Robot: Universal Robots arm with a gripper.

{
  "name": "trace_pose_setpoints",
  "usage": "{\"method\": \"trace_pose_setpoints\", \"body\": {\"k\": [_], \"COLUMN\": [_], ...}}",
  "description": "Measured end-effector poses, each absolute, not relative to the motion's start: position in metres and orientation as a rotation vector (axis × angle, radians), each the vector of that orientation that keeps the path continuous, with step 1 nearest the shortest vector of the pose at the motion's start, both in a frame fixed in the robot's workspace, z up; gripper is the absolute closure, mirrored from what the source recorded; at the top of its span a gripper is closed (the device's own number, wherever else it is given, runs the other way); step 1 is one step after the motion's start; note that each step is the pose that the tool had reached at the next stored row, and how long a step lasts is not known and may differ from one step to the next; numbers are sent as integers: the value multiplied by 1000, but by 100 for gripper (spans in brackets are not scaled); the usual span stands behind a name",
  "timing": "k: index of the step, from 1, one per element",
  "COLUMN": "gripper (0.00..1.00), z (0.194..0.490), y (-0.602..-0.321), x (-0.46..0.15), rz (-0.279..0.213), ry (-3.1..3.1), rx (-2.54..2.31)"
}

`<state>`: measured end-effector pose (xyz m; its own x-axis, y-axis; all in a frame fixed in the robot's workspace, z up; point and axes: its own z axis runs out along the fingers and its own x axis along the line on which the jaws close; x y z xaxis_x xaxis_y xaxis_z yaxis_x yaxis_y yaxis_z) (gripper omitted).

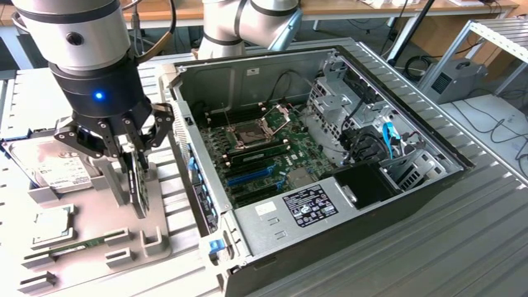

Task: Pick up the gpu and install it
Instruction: 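Pick up the gpu and move the gpu toward the slot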

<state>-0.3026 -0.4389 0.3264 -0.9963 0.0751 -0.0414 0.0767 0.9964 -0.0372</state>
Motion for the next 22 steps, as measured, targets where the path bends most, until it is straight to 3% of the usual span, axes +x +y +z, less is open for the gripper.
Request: {"method": "trace_pose_setpoints", "body": {"k": [22], "gripper": [71], "z": [335], "y": [-438], "x": [-303], "rz": [-64], "ry": [3099], "rx": [118]}}
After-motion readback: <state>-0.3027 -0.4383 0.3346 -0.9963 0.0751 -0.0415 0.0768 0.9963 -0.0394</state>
